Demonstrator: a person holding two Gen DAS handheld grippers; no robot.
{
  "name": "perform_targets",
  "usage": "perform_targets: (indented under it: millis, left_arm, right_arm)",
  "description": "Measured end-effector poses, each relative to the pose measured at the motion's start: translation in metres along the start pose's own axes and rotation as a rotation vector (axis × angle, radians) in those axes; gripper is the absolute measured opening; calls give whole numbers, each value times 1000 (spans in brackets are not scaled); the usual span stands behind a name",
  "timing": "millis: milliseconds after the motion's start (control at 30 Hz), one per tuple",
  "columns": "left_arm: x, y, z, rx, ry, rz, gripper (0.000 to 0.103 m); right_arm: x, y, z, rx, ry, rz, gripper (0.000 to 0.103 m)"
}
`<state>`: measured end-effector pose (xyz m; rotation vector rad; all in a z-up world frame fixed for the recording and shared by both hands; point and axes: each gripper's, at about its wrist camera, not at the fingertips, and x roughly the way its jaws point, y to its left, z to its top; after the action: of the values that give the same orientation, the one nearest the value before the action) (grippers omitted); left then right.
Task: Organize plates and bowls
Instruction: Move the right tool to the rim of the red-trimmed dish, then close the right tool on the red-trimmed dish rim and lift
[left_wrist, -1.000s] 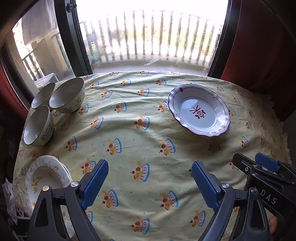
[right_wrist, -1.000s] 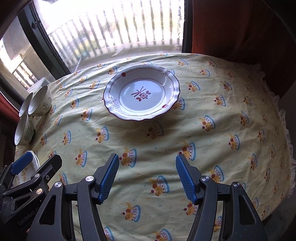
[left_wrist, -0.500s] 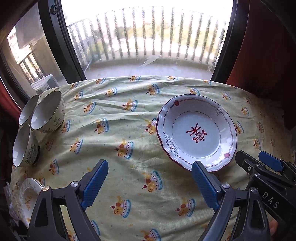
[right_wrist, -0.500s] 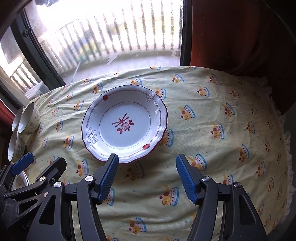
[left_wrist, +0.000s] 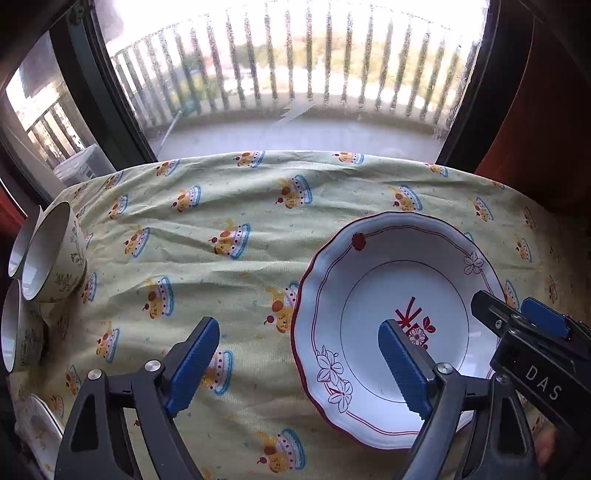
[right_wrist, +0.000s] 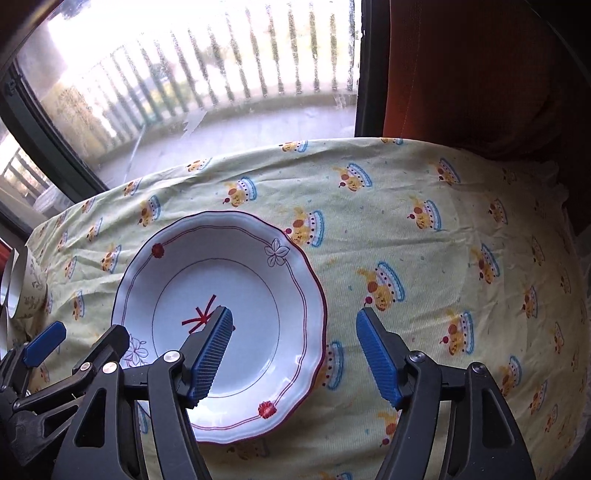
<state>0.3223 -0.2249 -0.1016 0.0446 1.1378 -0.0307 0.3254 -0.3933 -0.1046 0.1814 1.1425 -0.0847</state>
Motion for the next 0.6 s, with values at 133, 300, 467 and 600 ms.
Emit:
perform_targets:
  millis: [133, 300, 467, 600]
  left_arm:
    - [18, -7, 4, -6, 36, -23, 84]
    - [28, -13, 4, 2, 51, -25, 80]
    - [38, -15, 3, 1, 78, -48, 73]
    - [37, -18, 0, 13, 69, -73, 70]
  right_arm:
    - [16, -4, 8, 11, 8, 1, 73]
    - [27, -1, 9, -1, 6, 14, 73]
    - [37, 2, 11, -14, 25, 12, 59]
    - [42, 2, 8, 5, 52, 53, 51]
